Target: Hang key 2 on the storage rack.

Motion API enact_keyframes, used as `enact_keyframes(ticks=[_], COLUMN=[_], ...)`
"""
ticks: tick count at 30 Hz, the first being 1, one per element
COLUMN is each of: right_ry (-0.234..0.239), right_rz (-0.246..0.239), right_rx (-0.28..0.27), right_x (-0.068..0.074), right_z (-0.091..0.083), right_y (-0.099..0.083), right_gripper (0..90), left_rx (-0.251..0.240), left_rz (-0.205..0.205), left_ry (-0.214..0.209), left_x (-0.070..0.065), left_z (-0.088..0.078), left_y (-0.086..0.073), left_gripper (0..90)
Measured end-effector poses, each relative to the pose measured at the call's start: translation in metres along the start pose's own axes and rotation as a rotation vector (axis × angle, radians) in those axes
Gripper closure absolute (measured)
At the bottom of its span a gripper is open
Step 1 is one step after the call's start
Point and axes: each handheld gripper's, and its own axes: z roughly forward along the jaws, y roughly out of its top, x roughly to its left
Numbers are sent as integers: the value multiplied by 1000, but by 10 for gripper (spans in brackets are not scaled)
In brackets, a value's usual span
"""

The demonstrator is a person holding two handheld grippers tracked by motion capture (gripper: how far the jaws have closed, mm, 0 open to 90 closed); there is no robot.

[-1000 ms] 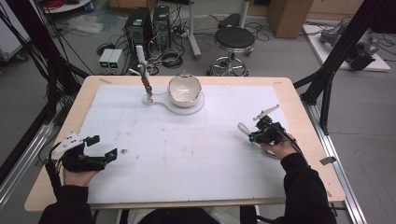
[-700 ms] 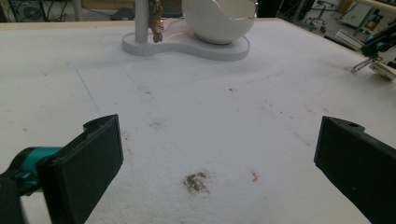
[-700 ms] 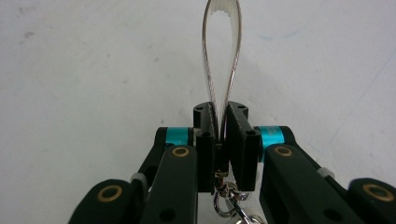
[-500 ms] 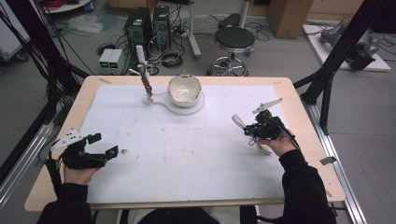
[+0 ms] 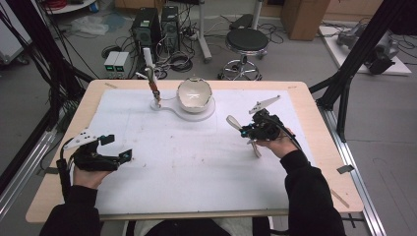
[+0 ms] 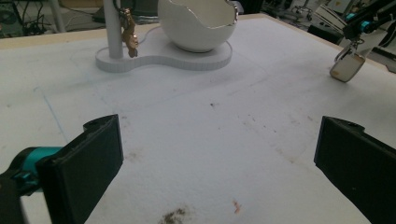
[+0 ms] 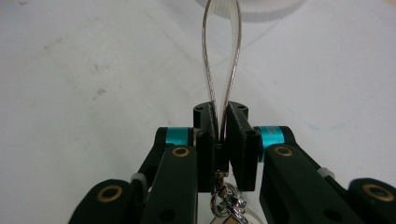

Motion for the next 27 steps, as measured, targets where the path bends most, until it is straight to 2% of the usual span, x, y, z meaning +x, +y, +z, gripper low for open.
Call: enact_keyframes(ticks=[9,12,27], right_ry=[45,55,122], right_rz=[-35,-52,-78], right_rx=[-40,-47,-63], right_x=[13,18,38], right_z=[4,5,20], right_y=[24,31,51], right_gripper=[824,824,824], left_rx=[17,23,54], left_rz=[39,41,49], left_ry=[-20,-23,-58], left_x=[-7,-8,-18], left_z=[11,14,34], left_y=[15,17,35], left_gripper=[17,17,30])
